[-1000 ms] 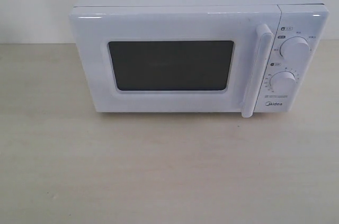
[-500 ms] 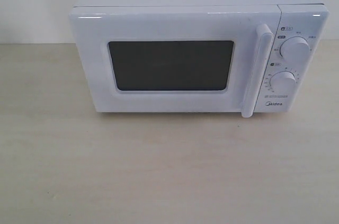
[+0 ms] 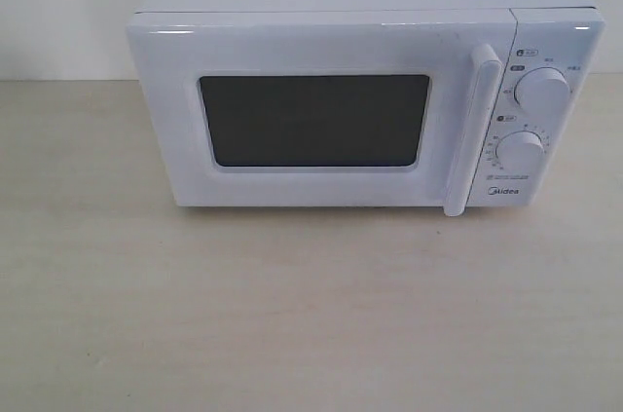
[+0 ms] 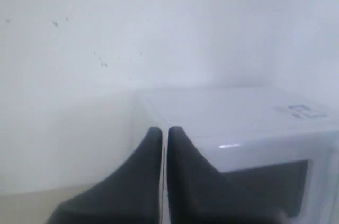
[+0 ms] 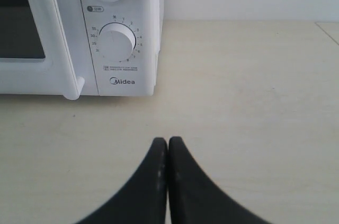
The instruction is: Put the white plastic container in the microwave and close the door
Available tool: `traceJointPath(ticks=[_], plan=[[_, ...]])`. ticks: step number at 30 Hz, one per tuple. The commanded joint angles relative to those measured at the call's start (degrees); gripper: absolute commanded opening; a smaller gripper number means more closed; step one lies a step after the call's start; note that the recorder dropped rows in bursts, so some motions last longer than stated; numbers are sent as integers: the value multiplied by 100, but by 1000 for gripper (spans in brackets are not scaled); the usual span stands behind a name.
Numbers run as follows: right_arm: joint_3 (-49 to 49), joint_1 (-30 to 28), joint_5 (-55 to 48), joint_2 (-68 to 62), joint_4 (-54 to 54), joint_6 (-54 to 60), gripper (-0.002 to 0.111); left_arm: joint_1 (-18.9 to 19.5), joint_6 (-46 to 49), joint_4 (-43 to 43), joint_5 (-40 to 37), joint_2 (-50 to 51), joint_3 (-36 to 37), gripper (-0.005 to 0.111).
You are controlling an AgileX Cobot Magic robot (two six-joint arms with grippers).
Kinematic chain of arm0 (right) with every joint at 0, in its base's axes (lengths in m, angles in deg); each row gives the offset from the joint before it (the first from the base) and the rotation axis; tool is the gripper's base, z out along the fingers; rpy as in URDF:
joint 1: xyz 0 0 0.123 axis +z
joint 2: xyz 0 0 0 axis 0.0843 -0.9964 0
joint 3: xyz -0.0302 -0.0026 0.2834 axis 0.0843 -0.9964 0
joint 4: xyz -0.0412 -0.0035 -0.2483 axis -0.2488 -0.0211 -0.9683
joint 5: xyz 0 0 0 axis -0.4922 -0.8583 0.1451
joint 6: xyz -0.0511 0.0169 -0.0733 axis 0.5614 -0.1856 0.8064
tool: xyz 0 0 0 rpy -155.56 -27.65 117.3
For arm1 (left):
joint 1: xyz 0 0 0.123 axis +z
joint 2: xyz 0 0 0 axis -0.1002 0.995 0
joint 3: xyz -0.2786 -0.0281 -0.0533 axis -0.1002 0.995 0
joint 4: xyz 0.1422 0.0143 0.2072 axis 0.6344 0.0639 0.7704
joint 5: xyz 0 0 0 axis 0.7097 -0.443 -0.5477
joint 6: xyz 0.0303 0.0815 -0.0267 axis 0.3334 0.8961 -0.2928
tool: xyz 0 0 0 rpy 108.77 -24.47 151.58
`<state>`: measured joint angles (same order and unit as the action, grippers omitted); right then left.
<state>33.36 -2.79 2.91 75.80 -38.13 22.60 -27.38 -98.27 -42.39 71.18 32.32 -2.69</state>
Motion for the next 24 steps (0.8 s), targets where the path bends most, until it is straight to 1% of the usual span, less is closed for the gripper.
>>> traceJointPath(ticks=[1,4,7,11,15,17,19,24], plan=[[-1,-32,0,31,-61,16,0,773,4,59,1409,-34,836,4],[-1,-32,0,31,-61,16,0,1203,-22,59,1634,-34,1371,4],[-1,-32,0,31,-61,16,0,1407,-70,59,1783,-34,1905,4],[-1,-32,0,31,-61,16,0,1442,-214,59,1983,-34,2516,4],[-1,-32,0,31,-61,16,0,1442,-214,59,2067,-34,2949,4],[-1,-32,0,31,-61,16,0,1442,-259,59,2204,-34,2952,4],[-1,-32,0,31,-61,16,0,1442,-511,59,2069,-147,2952,4],[-1,-32,14,31,-61,15,0,1442,-598,59,1989,-850,2952,4]])
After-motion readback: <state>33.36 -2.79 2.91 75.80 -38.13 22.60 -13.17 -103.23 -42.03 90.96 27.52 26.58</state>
